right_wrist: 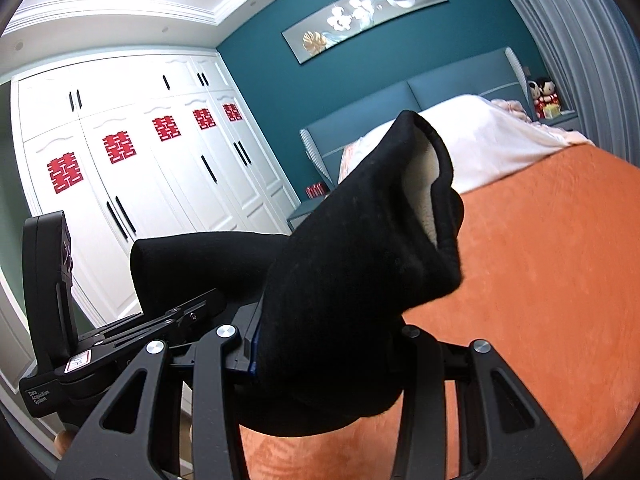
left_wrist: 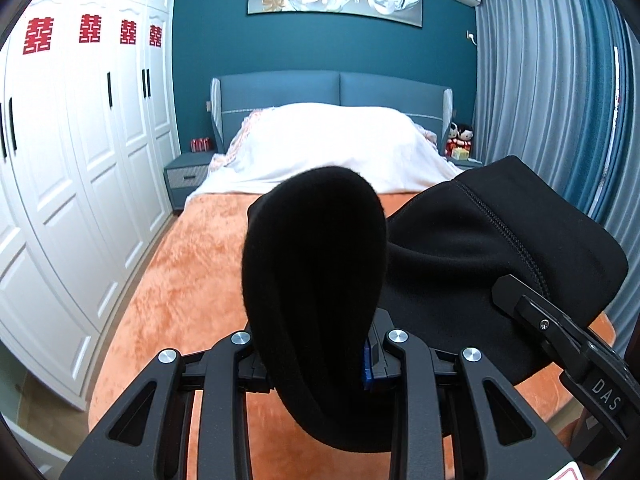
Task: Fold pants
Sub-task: 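Lift the pants end with both grippers and fold it over the rest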
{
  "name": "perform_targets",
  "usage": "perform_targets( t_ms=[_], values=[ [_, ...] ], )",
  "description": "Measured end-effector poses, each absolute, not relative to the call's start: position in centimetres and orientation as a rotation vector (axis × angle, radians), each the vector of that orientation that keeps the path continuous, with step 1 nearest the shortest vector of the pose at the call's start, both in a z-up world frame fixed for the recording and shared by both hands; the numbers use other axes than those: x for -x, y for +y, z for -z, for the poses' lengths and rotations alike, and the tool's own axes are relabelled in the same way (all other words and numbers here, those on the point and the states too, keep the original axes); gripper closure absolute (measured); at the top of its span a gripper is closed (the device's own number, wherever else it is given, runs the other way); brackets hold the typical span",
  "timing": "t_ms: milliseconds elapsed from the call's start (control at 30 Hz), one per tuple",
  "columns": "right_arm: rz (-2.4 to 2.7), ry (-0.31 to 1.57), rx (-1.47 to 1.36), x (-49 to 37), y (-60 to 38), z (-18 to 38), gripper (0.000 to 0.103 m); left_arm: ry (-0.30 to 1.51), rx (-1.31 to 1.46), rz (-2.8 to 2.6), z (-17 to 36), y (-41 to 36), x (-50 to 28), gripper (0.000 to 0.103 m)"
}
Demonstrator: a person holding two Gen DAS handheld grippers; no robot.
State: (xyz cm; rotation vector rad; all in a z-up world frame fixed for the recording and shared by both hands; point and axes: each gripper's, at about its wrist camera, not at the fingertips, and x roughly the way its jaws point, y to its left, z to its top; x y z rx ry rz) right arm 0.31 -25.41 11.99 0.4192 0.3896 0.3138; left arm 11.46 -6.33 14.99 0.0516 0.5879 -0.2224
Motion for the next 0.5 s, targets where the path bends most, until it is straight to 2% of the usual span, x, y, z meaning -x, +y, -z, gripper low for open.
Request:
perform_targets(
  t_ms=[300, 500],
  values=[
    [-0.316, 0.33, -0.417, -5.9, -26.4, -13.0, 0.065, 0.528, -0.078, 0.219, -16.2, -7.9, -17.7, 0.077],
    [-0.311, 0.346, -0.456, -13.9, -27.5, -10.9, 0.065, 0.542, -0.071, 0.223, -13.9, -8.9, -26.0, 0.076]
  ],
)
